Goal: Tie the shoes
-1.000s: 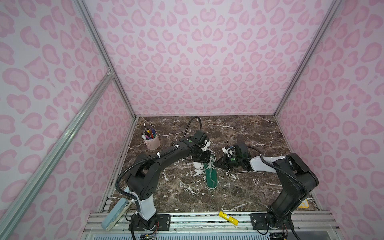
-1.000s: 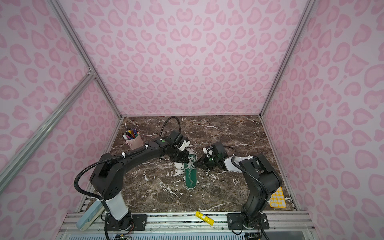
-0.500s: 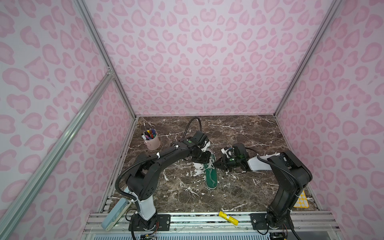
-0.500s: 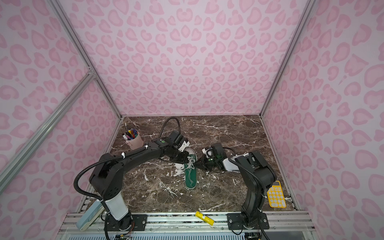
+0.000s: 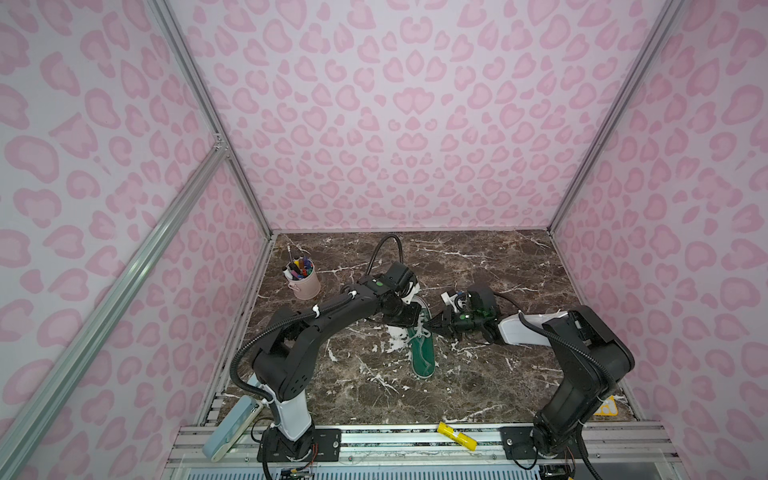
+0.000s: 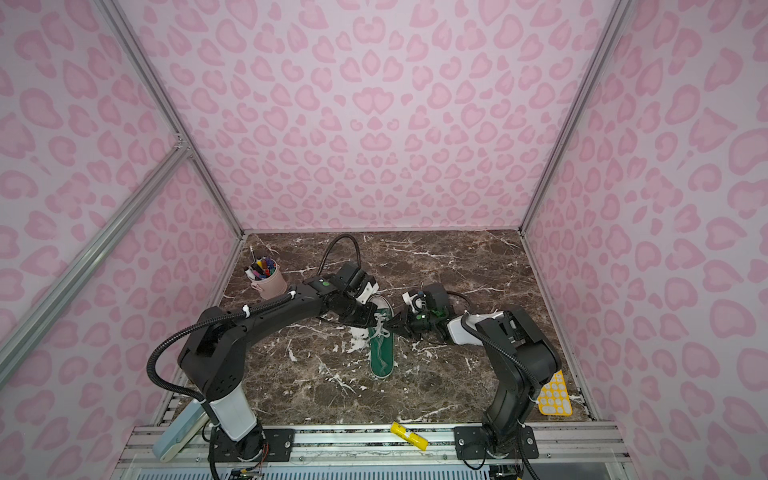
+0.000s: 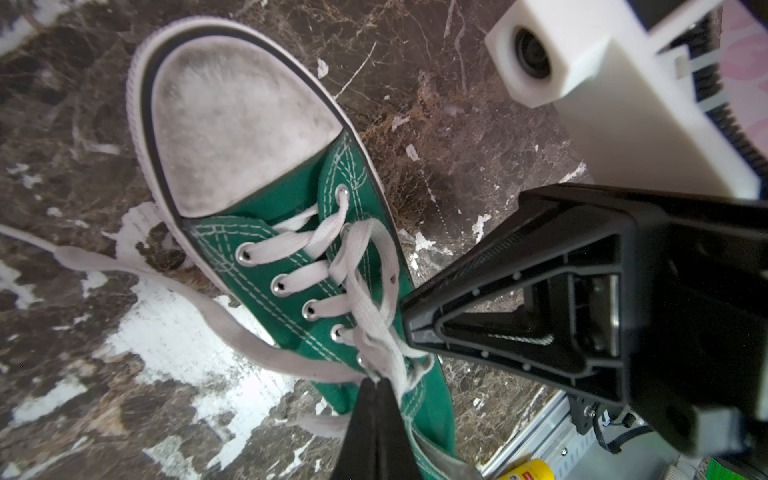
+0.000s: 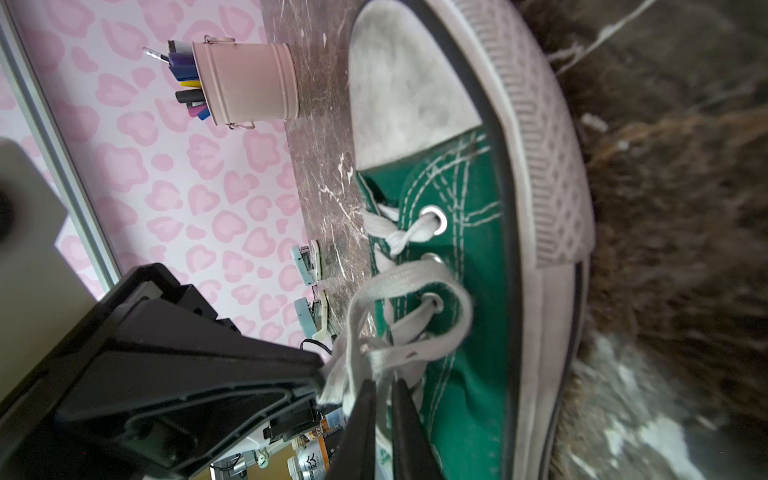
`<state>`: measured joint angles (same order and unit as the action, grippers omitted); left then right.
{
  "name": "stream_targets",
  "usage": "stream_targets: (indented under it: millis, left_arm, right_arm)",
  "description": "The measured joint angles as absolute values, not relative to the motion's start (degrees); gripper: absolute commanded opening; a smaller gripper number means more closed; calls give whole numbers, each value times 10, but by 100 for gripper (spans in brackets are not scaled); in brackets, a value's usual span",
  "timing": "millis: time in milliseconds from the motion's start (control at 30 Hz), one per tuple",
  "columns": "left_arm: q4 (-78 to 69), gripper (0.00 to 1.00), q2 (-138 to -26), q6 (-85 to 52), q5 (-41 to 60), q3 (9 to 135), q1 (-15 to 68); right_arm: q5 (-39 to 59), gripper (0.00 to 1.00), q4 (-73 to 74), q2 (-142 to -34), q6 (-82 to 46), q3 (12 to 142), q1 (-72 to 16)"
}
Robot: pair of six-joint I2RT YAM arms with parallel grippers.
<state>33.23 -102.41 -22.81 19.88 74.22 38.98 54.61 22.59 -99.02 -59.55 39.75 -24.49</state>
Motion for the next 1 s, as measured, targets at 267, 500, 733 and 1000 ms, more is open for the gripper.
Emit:
stream_targets:
  millis: [267, 500, 733, 1000]
  left_arm:
    - [333, 3, -1024, -228, 195, 742, 390]
    - [335, 3, -1024, -228, 195, 744, 390]
    - [338, 3, -1025, -228, 195, 748, 390]
    - [338, 3, -1027, -228, 195, 748, 390]
  right_arm:
    - [545, 12, 214, -990, -590, 390, -237]
    - [542, 11, 206, -1013, -580, 393, -219]
    - [547, 12, 205, -1028, -574, 394, -218]
    - [563, 8, 217, -1032, -575, 394, -225]
